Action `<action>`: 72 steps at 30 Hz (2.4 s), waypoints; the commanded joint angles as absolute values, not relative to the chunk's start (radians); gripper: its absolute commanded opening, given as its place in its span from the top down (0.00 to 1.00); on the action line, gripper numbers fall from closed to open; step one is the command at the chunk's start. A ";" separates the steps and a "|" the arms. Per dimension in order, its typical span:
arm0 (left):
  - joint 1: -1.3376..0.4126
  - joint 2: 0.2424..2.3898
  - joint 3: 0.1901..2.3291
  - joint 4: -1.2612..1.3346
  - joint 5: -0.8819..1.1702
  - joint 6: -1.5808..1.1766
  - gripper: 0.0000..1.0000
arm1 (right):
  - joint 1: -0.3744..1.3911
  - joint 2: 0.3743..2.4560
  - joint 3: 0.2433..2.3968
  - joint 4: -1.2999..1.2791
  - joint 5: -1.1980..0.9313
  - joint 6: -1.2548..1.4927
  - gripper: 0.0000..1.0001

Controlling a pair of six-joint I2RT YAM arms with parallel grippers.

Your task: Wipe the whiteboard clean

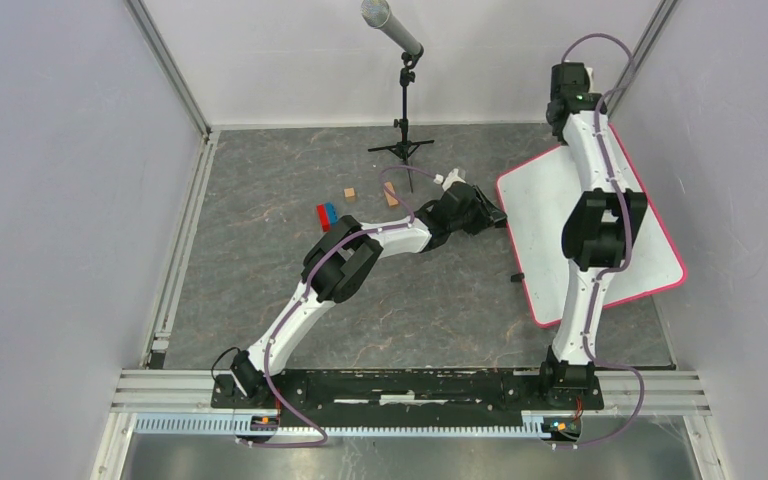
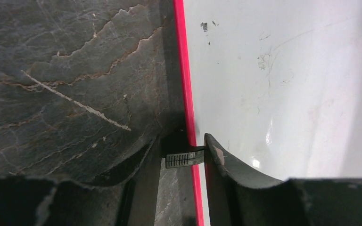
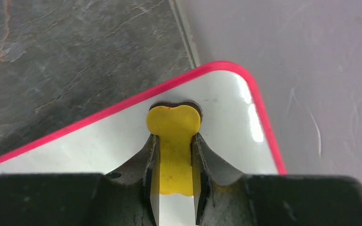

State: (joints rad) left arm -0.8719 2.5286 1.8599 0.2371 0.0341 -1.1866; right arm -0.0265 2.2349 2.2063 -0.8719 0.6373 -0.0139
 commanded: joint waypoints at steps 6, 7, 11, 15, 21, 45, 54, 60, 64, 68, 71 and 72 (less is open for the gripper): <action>-0.893 2.582 1.840 0.112 0.065 -1.137 0.56 | 0.020 2.259 2.165 -0.868 0.645 -0.006 0.81; -0.893 2.581 1.839 0.112 0.064 -1.135 0.56 | 0.032 2.269 2.163 -0.871 0.638 -0.002 0.82; -0.893 2.582 1.841 0.112 0.066 -1.135 0.56 | 0.040 2.265 2.144 -0.862 0.606 -0.002 0.82; -0.893 2.582 1.841 0.112 0.068 -1.135 0.56 | 0.009 2.253 2.210 -0.881 0.622 -0.003 0.82; -0.891 2.582 1.839 0.115 0.069 -1.137 0.56 | -0.056 2.069 2.055 -0.809 0.616 -0.002 0.81; -0.890 2.342 1.654 0.155 0.020 -0.975 0.12 | 0.044 1.024 0.785 -0.390 0.178 0.053 0.79; -0.873 1.936 1.249 0.248 -0.100 -0.959 0.10 | 0.189 1.002 0.700 -0.394 0.042 0.074 0.79; -0.870 1.602 1.009 0.206 -0.205 -0.908 0.10 | 0.406 0.981 0.576 -0.317 0.003 0.143 0.79; -0.869 1.384 0.889 0.124 -0.238 -0.885 0.10 | 0.561 1.013 0.502 -0.234 0.038 0.196 0.78; -0.870 1.196 0.835 -0.008 -0.245 -0.843 0.11 | 0.679 1.081 0.522 -0.223 0.103 0.202 0.70; -0.869 1.094 0.905 -0.207 -0.295 -0.737 0.11 | 0.707 1.090 0.535 -0.244 0.143 0.215 0.47; -0.870 1.073 0.942 -0.267 -0.321 -0.708 0.10 | 0.708 1.081 0.533 -0.246 0.146 0.217 0.35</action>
State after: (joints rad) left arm -0.8703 1.1606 0.8543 -0.0135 -0.2169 -0.8768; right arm 0.6941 1.0927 0.5045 -0.2848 0.0765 0.1852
